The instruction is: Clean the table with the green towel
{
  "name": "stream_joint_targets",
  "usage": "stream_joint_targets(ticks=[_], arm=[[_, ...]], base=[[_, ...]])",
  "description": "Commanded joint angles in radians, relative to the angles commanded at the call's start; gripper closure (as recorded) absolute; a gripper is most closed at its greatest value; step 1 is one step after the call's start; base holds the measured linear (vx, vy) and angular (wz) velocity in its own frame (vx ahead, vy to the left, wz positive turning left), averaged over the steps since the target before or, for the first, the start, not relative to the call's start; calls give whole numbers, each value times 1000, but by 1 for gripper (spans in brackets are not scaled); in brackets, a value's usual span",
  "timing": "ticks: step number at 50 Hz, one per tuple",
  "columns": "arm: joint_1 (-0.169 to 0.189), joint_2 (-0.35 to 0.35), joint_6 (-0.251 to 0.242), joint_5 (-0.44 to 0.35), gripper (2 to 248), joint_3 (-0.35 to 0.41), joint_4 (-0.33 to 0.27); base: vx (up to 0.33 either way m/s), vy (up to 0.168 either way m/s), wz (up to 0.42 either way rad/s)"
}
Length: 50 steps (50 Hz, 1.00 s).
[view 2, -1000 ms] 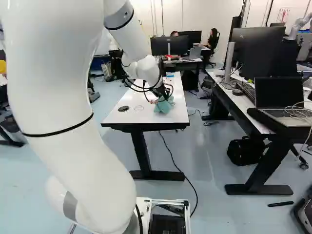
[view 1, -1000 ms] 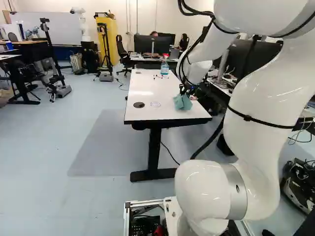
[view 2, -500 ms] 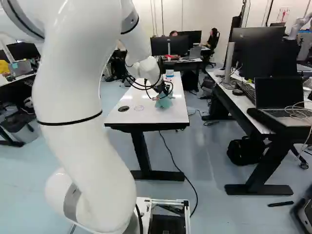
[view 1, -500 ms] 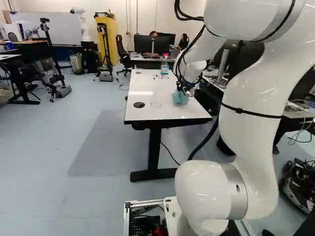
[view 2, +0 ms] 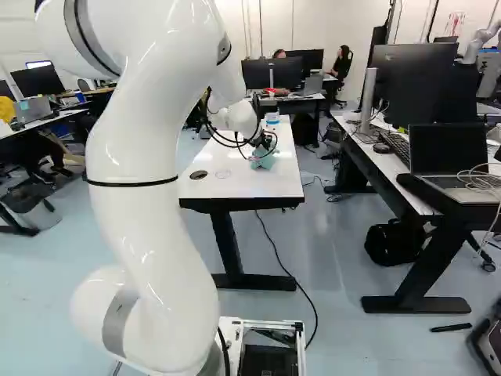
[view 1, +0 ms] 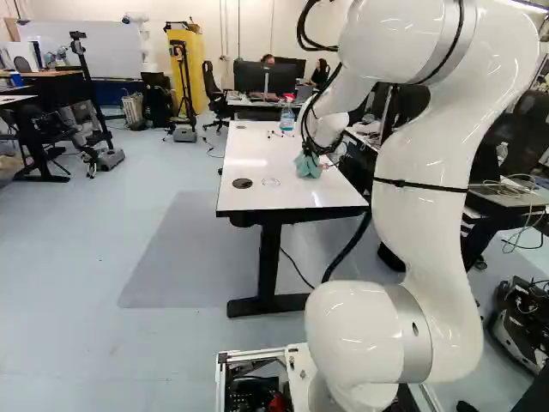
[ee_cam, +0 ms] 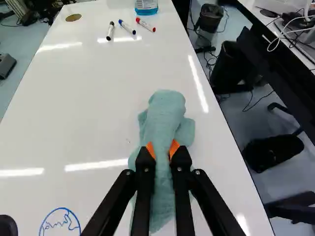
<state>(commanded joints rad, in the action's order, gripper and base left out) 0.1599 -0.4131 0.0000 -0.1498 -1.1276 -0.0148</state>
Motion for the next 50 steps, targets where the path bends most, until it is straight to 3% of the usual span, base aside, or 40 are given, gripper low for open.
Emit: stream_joint_targets(ticks=[20,50], arm=[[0,-45,0,-81,203,-8,-21],[0,-48,0,-49,203,-8,-21]], base=[[0,0,0],[0,0,0]])
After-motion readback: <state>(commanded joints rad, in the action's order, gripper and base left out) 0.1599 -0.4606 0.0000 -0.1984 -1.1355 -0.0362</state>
